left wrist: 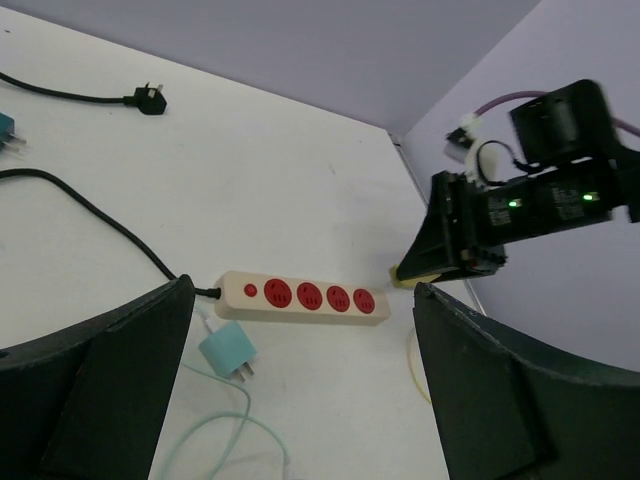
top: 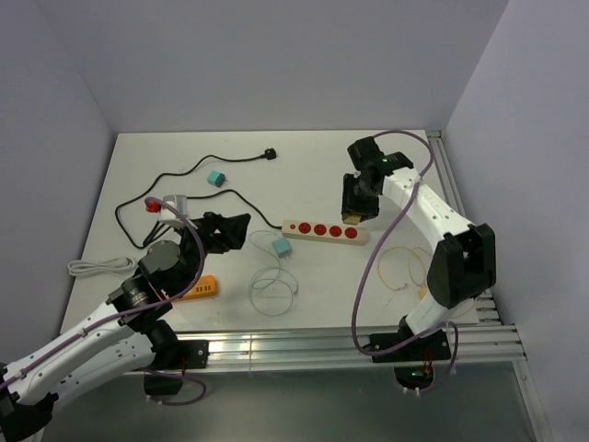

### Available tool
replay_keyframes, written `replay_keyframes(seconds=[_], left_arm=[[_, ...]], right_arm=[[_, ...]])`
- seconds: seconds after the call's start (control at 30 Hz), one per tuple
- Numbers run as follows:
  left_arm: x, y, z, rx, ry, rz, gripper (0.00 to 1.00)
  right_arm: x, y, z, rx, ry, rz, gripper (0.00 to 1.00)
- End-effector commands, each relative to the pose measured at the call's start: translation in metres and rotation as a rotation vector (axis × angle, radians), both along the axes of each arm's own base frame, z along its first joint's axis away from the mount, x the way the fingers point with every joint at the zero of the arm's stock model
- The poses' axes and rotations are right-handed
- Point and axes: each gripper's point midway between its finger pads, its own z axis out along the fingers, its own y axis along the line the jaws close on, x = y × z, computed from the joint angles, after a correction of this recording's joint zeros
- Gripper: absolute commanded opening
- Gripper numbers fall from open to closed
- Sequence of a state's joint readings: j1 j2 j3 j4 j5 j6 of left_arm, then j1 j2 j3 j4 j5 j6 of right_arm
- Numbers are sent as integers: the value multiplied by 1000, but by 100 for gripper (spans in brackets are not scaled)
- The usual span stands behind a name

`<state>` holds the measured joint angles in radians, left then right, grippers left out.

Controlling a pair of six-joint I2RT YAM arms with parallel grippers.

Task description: Insert the plug

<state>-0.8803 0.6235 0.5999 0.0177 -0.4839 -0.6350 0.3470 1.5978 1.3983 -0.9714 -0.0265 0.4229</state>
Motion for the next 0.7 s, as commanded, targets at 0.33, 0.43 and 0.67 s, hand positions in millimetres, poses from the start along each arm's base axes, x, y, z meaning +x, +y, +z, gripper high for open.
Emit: replay_keyframes(seconds=[0.33,0.43,0.67], left_arm=[[-6,-30,-3,-84,13,-127,94],[-7,-31,0,-96,5,-137,94],[-5,-30,-4,-91,7,-126,94]], right_arm=[[18,-20,-25,-130,118,-8,0],[21,-16,-34,-122,130,-7,0],[19,-15,-52,-117,155,2,0]])
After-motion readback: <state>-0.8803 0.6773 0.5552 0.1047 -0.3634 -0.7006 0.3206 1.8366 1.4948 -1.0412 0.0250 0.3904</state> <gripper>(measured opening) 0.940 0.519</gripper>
